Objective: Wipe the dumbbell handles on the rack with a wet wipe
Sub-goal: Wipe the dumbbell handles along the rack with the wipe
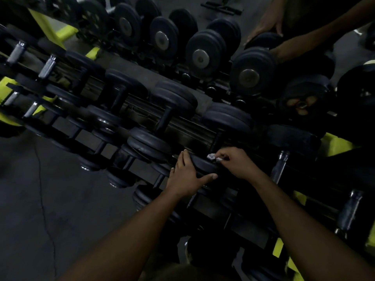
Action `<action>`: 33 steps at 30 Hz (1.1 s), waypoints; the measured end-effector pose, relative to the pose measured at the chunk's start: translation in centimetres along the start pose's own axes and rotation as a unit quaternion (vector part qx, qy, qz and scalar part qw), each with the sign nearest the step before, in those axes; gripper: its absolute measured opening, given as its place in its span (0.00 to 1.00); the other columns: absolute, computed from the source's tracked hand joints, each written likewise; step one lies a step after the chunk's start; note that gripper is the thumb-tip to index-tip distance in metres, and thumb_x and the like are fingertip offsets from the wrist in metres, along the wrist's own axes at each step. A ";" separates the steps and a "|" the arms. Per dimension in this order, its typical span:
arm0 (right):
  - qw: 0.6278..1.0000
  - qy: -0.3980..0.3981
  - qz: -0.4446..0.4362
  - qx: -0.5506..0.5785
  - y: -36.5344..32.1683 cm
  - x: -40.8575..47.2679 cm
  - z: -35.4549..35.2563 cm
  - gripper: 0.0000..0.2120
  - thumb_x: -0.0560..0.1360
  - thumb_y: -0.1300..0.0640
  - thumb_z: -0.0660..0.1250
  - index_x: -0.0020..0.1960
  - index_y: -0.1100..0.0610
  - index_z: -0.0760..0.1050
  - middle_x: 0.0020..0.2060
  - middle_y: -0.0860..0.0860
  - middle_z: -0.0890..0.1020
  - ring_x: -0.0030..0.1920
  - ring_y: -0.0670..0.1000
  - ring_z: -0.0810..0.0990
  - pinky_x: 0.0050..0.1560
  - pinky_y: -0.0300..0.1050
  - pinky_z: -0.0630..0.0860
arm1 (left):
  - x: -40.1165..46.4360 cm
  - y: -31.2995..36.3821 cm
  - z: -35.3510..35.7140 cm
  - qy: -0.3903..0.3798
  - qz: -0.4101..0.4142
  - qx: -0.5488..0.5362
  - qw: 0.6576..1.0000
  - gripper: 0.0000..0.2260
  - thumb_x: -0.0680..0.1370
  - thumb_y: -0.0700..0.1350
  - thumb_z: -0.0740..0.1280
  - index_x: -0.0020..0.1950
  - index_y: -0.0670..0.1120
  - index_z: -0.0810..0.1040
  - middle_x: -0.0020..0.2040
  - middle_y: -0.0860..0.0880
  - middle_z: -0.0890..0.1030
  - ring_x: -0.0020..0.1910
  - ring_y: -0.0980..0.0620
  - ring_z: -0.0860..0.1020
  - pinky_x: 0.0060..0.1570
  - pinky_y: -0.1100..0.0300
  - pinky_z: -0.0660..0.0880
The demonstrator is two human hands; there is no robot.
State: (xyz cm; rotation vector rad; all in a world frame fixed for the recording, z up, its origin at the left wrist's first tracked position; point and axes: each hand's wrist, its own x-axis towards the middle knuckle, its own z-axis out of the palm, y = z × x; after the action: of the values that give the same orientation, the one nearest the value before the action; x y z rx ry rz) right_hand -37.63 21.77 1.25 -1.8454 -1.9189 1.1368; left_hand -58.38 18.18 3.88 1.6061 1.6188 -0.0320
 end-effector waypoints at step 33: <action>0.712 0.191 0.194 0.647 -0.9 2.3 1.1 0.13 0.76 0.73 0.63 0.40 0.58 0.76 0.27 0.48 0.77 0.23 0.43 0.71 0.28 0.36 0.70 | 0.0 0.0 -0.1 -0.007 -0.004 0.015 1.000 0.60 0.67 0.79 0.63 0.82 0.46 0.36 0.83 0.47 0.41 0.82 0.45 0.49 0.78 0.42 0.56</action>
State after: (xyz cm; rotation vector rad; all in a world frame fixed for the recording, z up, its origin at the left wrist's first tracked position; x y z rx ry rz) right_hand -39.41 23.64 0.41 -1.3584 -0.1668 1.4361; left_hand -58.39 18.23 3.93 1.6183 1.6209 -0.0728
